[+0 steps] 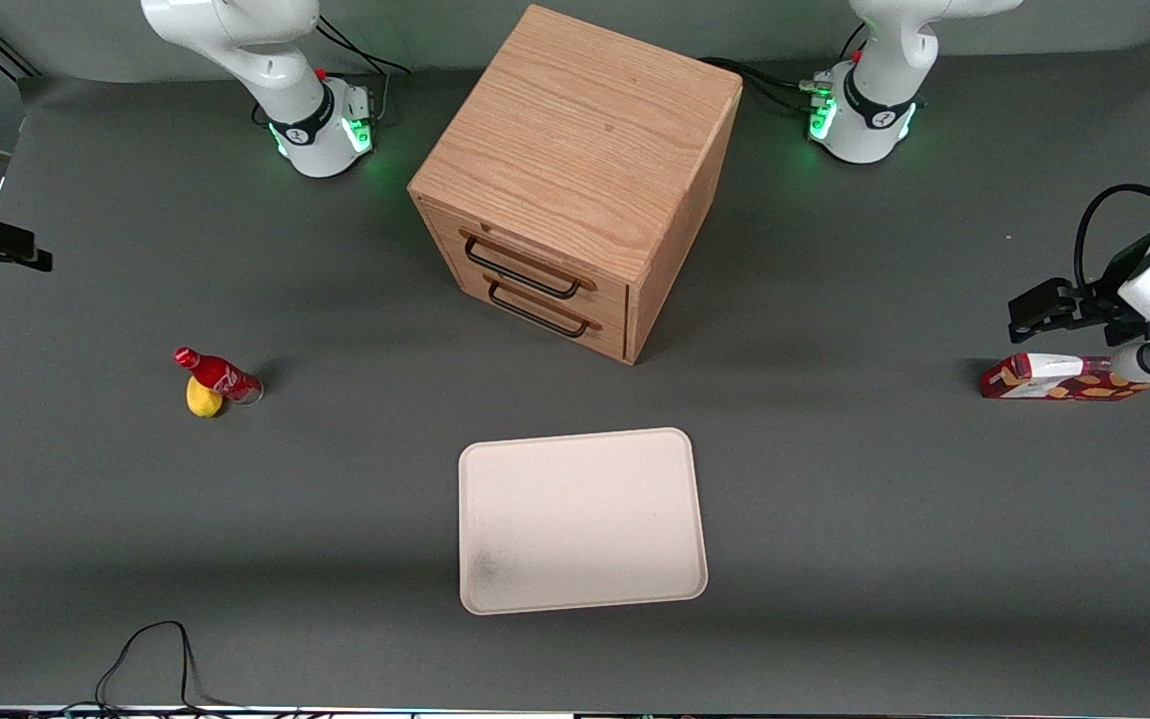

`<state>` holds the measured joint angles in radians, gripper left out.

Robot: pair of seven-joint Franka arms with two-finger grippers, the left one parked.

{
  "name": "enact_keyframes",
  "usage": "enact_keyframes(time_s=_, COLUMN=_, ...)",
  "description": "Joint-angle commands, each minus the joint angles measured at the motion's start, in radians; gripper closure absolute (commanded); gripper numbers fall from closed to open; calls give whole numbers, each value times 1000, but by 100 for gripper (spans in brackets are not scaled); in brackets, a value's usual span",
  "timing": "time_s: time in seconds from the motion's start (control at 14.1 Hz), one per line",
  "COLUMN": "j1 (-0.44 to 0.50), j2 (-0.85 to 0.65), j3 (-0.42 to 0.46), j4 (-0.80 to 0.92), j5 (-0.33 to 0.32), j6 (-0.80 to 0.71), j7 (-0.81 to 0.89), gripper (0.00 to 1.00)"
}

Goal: Place coke bottle on tray
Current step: 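Move the right gripper toward the red Coca-Cola bottle lying on the table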

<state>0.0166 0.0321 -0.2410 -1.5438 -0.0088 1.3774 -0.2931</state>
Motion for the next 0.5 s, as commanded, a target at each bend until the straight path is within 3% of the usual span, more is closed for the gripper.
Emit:
enact_keyframes(time_s=0.0, j1=11, j2=-28, j3=2, j4=-25, j5=-30, j6=-6, j7=-20, gripper=0)
enact_keyframes(time_s=0.43, j1=25, j2=-64, j3=8, j4=-221, j5=-30, j6=191, j7=-4, gripper=0)
